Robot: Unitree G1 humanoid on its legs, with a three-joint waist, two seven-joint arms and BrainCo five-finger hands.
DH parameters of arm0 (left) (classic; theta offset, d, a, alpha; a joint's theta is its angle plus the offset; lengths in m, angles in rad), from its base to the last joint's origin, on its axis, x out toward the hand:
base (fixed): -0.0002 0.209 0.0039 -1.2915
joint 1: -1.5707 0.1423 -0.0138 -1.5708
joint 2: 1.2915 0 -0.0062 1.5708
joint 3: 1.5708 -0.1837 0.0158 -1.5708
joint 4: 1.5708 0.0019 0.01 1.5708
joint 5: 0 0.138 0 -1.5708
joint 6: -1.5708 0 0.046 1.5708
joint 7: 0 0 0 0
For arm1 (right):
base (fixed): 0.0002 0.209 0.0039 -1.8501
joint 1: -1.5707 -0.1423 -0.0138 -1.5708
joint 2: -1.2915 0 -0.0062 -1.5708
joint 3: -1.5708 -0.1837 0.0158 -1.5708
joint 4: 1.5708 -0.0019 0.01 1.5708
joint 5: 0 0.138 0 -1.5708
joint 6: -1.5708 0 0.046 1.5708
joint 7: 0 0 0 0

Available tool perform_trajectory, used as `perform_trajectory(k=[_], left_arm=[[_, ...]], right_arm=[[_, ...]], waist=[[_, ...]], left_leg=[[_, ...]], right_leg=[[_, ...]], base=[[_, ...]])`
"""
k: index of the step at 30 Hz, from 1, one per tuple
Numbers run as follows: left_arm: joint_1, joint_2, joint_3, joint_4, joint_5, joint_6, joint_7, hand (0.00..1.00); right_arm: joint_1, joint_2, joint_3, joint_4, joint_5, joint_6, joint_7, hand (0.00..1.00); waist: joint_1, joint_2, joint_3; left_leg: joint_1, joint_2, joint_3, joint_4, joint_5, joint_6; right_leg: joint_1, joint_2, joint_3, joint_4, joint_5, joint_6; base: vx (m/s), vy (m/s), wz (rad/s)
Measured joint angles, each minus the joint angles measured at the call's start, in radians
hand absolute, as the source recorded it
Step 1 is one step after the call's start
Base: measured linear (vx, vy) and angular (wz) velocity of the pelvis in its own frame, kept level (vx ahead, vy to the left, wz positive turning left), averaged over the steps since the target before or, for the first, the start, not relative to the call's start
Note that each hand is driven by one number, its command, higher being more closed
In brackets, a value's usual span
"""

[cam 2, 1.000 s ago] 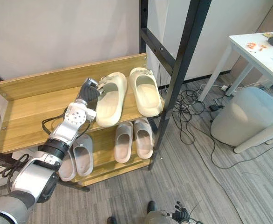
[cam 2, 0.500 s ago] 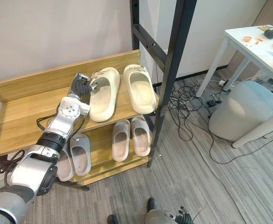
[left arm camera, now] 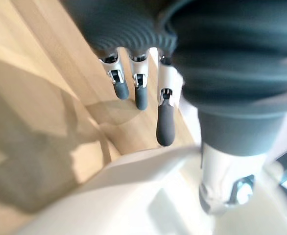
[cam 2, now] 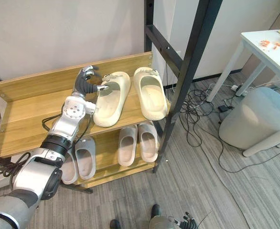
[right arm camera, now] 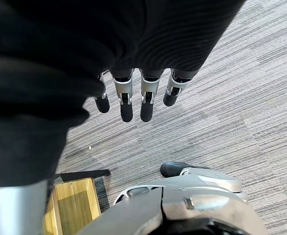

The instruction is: Organize the slippers on the shoe rack

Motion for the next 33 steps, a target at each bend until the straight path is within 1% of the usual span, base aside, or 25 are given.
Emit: perform_trajectory(k=[4,11,13,15,17,18,20,21,22,23,24,25,26,30,31,33], left_arm=[[0.038,-0.009,0.002,-0.061,-0.023,-0.002,0.005,0.00],[0.079,-0.025,0.010,-0.108,-0.064,-0.003,0.016,0.00],[0.114,-0.031,0.013,-0.171,-0.093,-0.009,0.017,0.00],[0.131,-0.042,0.018,-0.197,-0.110,-0.010,0.017,0.00],[0.186,-0.058,0.024,-0.268,-0.169,-0.022,0.017,0.00],[0.195,-0.060,0.024,-0.279,-0.177,-0.025,0.018,0.00],[0.266,-0.070,0.028,-0.351,-0.233,-0.046,0.017,0.00],[0.272,-0.073,0.029,-0.356,-0.240,-0.048,0.017,0.00],[0.295,-0.084,0.029,-0.371,-0.271,-0.050,0.017,0.00],[0.323,-0.088,0.029,-0.393,-0.301,-0.050,0.015,0.00],[0.328,-0.089,0.029,-0.396,-0.306,-0.051,0.015,0.00],[0.369,-0.091,0.018,-0.423,-0.349,-0.053,0.011,0.00],[0.379,-0.091,0.012,-0.429,-0.359,-0.053,0.011,0.00],[0.449,-0.110,-0.033,-0.459,-0.460,-0.061,-0.018,0.00],[0.467,-0.122,-0.041,-0.459,-0.491,-0.062,-0.030,0.00],[0.482,-0.128,-0.053,-0.459,-0.516,-0.062,-0.046,0.00]], right_arm=[[0.000,-0.007,0.006,0.002,-0.001,0.004,0.000,0.00],[-0.005,-0.009,0.027,0.007,-0.001,0.009,-0.001,0.00],[-0.005,-0.009,0.027,0.007,-0.001,0.009,-0.001,0.00],[-0.006,-0.009,0.027,0.009,-0.001,0.010,-0.001,0.00],[-0.016,-0.010,0.028,0.028,-0.002,0.010,-0.001,0.00],[-0.016,-0.010,0.028,0.028,-0.002,0.010,-0.001,0.00],[-0.016,-0.011,0.028,0.030,-0.002,0.016,-0.001,0.00],[-0.016,-0.011,0.028,0.030,-0.002,0.017,-0.001,0.00],[-0.016,-0.011,0.028,0.032,-0.002,0.020,-0.002,0.00],[-0.016,-0.012,0.034,0.033,-0.003,0.021,-0.002,0.00],[-0.016,-0.012,0.035,0.033,-0.003,0.022,-0.002,0.00],[-0.016,-0.013,0.043,0.037,-0.003,0.025,-0.004,0.00],[-0.016,-0.013,0.044,0.038,-0.003,0.027,-0.004,0.00],[-0.016,-0.019,0.067,0.043,-0.006,0.033,-0.005,0.00],[-0.017,-0.019,0.072,0.043,-0.007,0.040,-0.005,0.00],[-0.018,-0.018,0.073,0.043,-0.008,0.041,-0.005,0.00]], waist=[[-0.001,-0.003,0.001],[0.002,-0.004,0.001],[0.003,-0.004,0.001],[0.004,-0.004,0.001],[0.004,-0.005,0.000],[0.004,-0.005,0.000],[0.013,-0.006,0.000],[0.015,-0.006,0.000],[0.025,-0.007,-0.001],[0.029,-0.010,-0.003],[0.029,-0.010,-0.003],[0.032,-0.014,-0.006],[0.033,-0.015,-0.006],[0.053,-0.022,-0.011],[0.055,-0.026,-0.014],[0.055,-0.029,-0.017]], left_leg=[[0.013,-0.001,-0.012,0.007,-0.001,0.001],[0.017,0.000,-0.027,0.015,-0.003,0.004],[0.017,0.000,-0.029,0.016,-0.003,0.004],[0.017,0.000,-0.033,0.016,-0.003,0.004],[0.018,0.000,-0.041,0.016,-0.003,0.004],[0.019,0.000,-0.042,0.016,-0.003,0.004],[0.019,0.000,-0.044,0.016,-0.003,0.004],[0.019,0.000,-0.044,0.016,-0.003,0.004],[0.019,0.000,-0.045,0.016,-0.003,0.004],[0.019,0.000,-0.050,0.017,-0.003,0.004],[0.020,0.000,-0.050,0.018,-0.003,0.004],[0.024,-0.001,-0.059,0.021,-0.004,0.004],[0.026,-0.001,-0.061,0.022,-0.004,0.004],[0.033,-0.002,-0.069,0.025,-0.004,0.004],[0.032,-0.002,-0.071,0.026,-0.003,0.005],[0.031,-0.002,-0.074,0.025,-0.003,0.005]], right_leg=[[0.032,0.000,-0.008,-0.019,0.005,-0.002],[0.052,0.000,-0.027,-0.033,0.013,-0.002],[0.053,0.000,-0.029,-0.033,0.013,-0.002],[0.055,0.000,-0.032,-0.034,0.013,-0.002],[0.062,0.001,-0.038,-0.037,0.013,-0.002],[0.063,0.001,-0.039,-0.038,0.013,-0.002],[0.066,0.002,-0.042,-0.041,0.013,-0.002],[0.066,0.002,-0.042,-0.041,0.013,-0.002],[0.067,0.002,-0.044,-0.041,0.013,-0.001],[0.071,0.001,-0.048,-0.041,0.013,-0.002],[0.072,0.001,-0.049,-0.041,0.013,-0.002],[0.085,0.000,-0.058,-0.044,0.013,-0.002],[0.088,0.000,-0.059,-0.044,0.013,-0.002],[0.099,-0.003,-0.064,-0.045,0.013,-0.001],[0.100,-0.005,-0.069,-0.045,0.013,-0.001],[0.100,-0.005,-0.074,-0.045,0.012,0.001]], base=[[-0.01,-0.014,0.07],[-0.04,-0.018,0.06],[0.00,0.000,0.00],[0.00,-0.014,0.06],[0.01,-0.018,0.10],[0.01,-0.015,0.08],[0.01,-0.012,0.04],[0.00,0.000,0.00],[-0.01,-0.009,0.05],[-0.01,-0.009,0.06],[-0.02,-0.013,0.15],[-0.02,-0.012,0.13],[-0.02,-0.013,0.15],[-0.05,-0.003,0.04],[-0.06,-0.003,0.03],[-0.04,-0.009,0.06]])
